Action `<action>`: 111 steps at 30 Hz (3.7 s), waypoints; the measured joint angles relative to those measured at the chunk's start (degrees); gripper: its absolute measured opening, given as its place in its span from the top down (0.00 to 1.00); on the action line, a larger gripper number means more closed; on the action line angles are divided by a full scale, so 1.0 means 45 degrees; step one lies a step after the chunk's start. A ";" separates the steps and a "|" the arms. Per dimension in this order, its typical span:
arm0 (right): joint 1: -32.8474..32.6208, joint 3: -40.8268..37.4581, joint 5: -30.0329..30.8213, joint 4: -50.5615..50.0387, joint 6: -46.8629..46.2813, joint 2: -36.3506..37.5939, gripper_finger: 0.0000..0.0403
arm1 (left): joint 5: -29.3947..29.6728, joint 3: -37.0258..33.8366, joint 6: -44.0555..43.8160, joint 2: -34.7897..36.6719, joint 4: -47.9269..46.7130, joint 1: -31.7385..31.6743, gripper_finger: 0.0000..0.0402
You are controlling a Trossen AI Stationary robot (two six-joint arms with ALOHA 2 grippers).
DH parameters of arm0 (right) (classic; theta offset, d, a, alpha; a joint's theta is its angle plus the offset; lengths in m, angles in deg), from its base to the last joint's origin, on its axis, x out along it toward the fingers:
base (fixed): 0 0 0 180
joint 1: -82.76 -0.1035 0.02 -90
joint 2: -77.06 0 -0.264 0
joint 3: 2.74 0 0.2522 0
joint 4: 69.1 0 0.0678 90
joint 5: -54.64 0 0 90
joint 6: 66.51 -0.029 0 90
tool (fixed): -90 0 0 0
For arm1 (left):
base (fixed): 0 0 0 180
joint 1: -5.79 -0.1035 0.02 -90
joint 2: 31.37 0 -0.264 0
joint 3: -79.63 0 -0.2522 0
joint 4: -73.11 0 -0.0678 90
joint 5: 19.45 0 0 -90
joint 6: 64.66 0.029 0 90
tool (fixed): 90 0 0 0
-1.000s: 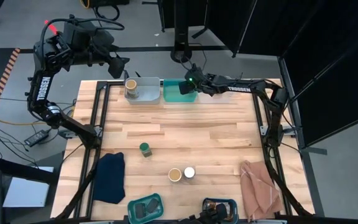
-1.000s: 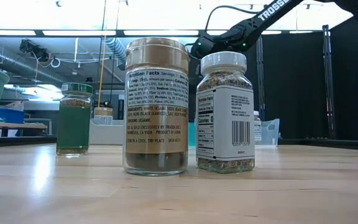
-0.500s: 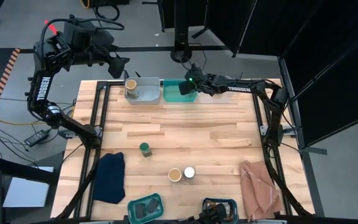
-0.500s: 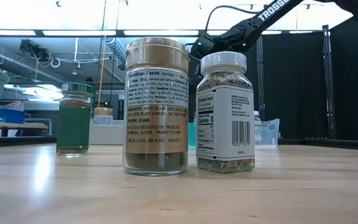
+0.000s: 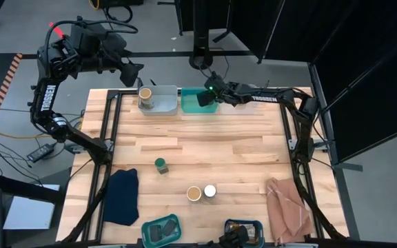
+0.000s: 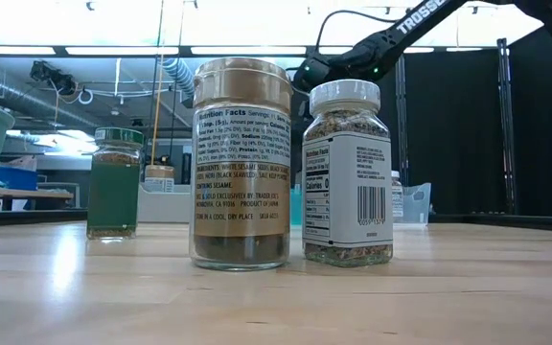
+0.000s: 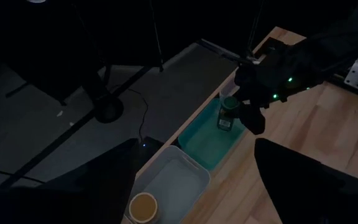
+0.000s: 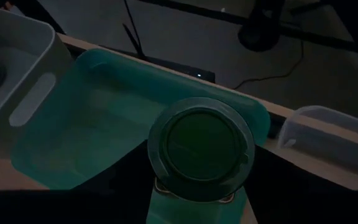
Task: Sort spices by type
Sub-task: Put the right green seasoning bottle into the green bin, then put the gold seasoning bottle into the gray bin
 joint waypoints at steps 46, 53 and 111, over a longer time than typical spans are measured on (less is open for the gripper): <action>-0.0087 0.0282 -0.1680 0.0501 0.3773 0.0979 0.21 | -0.0010 0.0000 0.0038 0.0005 -0.0063 0.0000 0.19; -0.0519 0.0325 -0.5216 -0.0957 0.5400 0.3939 0.24 | -0.0009 0.0000 0.0038 0.0005 -0.0453 0.0000 0.19; -1.1533 0.0301 -0.2594 -1.1337 0.4362 0.5713 0.31 | 0.1059 -1.2619 -0.5236 0.0286 1.1851 1.3376 0.19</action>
